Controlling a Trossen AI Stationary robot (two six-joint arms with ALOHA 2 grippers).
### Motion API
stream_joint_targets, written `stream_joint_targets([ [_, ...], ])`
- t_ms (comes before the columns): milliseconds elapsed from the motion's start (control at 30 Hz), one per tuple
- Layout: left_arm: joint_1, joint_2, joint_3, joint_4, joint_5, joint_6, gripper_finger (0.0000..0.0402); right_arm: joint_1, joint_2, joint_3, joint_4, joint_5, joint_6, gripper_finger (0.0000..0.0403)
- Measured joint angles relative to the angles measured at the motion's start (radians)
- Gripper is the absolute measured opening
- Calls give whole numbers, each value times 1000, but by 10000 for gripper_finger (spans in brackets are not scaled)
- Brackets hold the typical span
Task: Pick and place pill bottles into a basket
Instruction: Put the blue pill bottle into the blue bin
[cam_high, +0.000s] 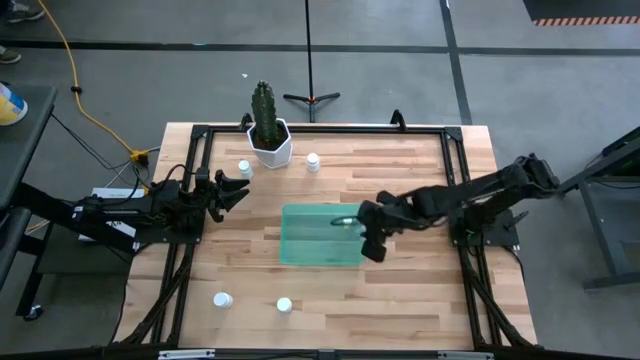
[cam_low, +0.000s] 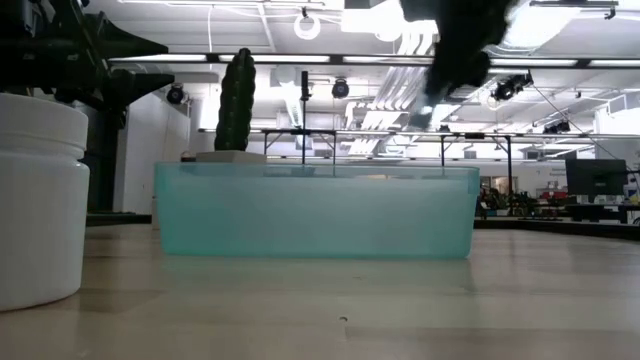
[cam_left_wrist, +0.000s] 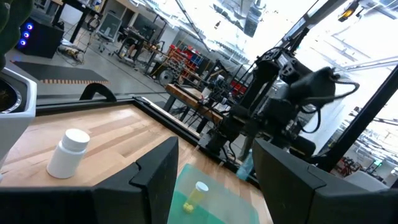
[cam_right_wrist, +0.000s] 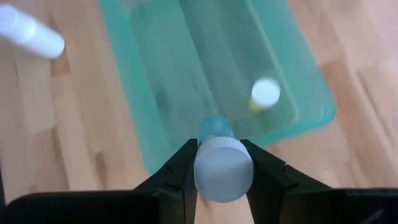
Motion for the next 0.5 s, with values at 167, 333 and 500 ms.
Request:
stream_joint_targets([
  [167,0,0,0,0,0,0,241,-64,70,51,60,-31,-122,98],
  [333,0,0,0,0,0,0,241,-96,158,95,44,-59,-187,100],
  [500,0,0,0,0,0,7,241,-102,233,100,31,-108,-213,94],
])
